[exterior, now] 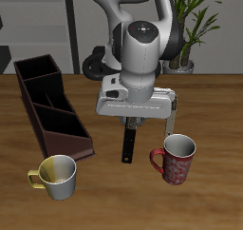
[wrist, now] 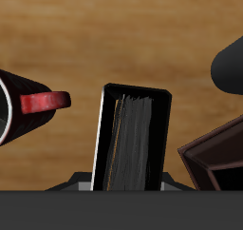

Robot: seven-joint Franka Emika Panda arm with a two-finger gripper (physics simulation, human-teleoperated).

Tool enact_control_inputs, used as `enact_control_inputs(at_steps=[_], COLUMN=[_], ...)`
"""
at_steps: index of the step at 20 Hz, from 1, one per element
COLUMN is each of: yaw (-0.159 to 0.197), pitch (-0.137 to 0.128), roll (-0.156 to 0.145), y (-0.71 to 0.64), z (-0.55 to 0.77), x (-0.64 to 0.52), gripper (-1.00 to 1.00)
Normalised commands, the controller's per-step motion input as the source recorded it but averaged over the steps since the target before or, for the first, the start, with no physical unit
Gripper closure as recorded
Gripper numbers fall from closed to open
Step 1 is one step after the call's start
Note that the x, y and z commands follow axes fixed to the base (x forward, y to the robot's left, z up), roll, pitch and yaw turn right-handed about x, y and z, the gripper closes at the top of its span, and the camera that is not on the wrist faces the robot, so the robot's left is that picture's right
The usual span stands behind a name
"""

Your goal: Place the black book into the right desk caddy's right compartment

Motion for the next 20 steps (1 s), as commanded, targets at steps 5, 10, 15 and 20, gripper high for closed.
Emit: enact_control_inputs(at_steps=[5, 10, 15, 20], yaw=[-0.024, 0.035, 0.019, 0.008], pitch=[-0.037, -0.058, -0.055, -0.043], roll=[-0.013, -0.014, -0.034, 0.003], y=[-0.25, -0.41, -0.39, -0.30], z=[0.45, 0.55, 0.49, 0.49], x=[-0.19, -0.49, -0.45, -0.57], gripper=[1.00, 1.00, 1.00, 1.00])
